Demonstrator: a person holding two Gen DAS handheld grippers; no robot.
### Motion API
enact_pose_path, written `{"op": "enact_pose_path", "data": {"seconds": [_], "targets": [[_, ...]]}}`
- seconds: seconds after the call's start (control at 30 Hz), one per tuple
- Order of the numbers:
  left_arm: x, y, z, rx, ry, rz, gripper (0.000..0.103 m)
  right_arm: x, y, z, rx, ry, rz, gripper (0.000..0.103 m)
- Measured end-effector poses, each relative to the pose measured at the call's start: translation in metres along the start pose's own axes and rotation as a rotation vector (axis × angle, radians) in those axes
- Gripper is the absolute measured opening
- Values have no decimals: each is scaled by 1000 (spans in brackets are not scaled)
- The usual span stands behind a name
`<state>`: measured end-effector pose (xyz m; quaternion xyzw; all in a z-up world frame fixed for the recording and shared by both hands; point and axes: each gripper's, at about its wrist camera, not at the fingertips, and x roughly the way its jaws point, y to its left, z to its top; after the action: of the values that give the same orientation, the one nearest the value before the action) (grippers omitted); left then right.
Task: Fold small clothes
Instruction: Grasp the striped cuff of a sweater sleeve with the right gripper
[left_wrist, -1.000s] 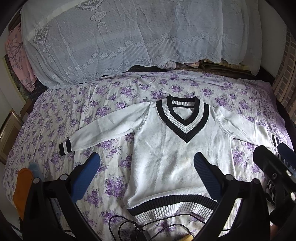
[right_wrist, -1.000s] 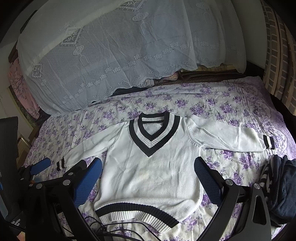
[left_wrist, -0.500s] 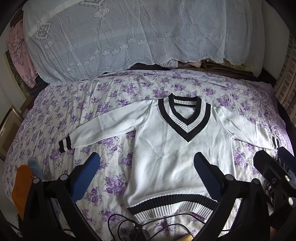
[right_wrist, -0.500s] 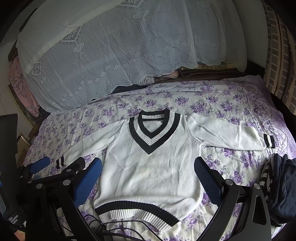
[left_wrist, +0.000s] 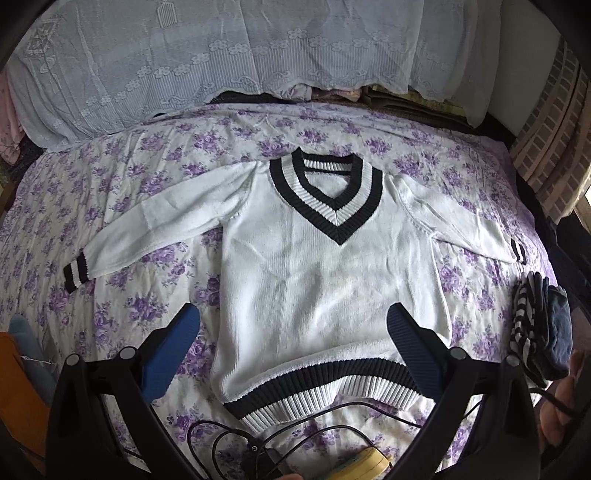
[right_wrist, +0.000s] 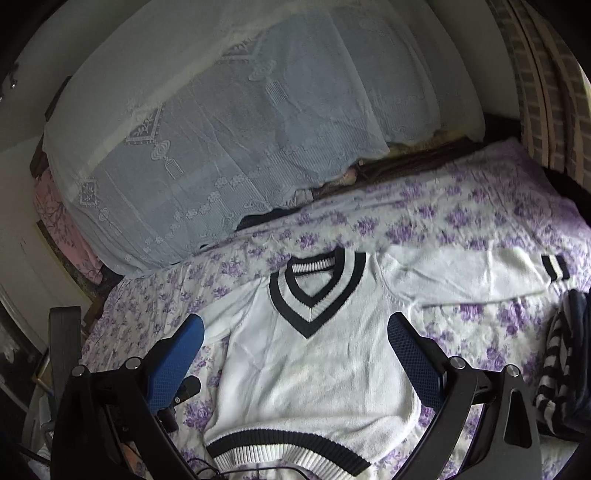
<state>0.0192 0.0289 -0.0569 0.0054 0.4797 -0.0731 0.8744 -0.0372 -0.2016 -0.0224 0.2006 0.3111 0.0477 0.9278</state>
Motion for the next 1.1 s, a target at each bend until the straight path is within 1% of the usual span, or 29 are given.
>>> {"op": "enact_pose_path", "data": {"seconds": [0.03,0.07,0.13,0.17,0.27,0.33,0.37,0.47,0.5,0.53,0.6,0.63,0.7,0.8,0.83,0.87,0.9,0.93,1.0,1.1], "targets": [[8,-1,0,9,25,-9,98,4,-14,2,43,38,-42,100],[16,-2,-1,15,49,-26,98,4,-30,1,86,48,-73,100],[32,-8,1,16,92,-45,98,0,-66,0,163,22,-84,100],[40,-13,3,15,104,-43,98,0,-84,3,189,11,-94,100],[63,-35,16,-9,133,9,98,3,-140,22,254,-1,-122,99],[77,-53,31,-27,159,13,98,9,-179,37,303,0,-132,97],[82,-64,40,-23,160,26,98,14,-198,44,321,1,-143,95],[94,-94,68,25,134,106,98,33,-251,60,388,13,-190,88],[97,-103,77,40,125,130,98,39,-268,62,421,19,-198,83],[100,-111,85,51,119,147,98,44,-285,64,466,25,-199,78],[109,-124,103,57,117,166,98,55,-314,63,556,33,-200,71],[114,-129,112,54,119,168,98,58,-324,62,586,37,-207,68],[126,-140,129,49,116,163,98,64,-341,59,617,36,-230,67],[150,-159,151,95,99,172,98,67,-363,50,664,50,-310,67],[159,-165,157,118,95,185,98,67,-373,44,700,59,-330,63],[171,-170,163,143,94,193,98,68,-381,39,721,63,-333,58],[182,-174,167,163,96,196,98,68,-385,36,720,70,-344,51],[193,-176,171,179,103,204,98,68,-387,35,716,77,-354,49],[216,-177,177,193,126,212,98,68,-388,34,714,71,-350,49],[247,-174,183,184,148,209,98,68,-392,34,739,75,-360,48]]}}
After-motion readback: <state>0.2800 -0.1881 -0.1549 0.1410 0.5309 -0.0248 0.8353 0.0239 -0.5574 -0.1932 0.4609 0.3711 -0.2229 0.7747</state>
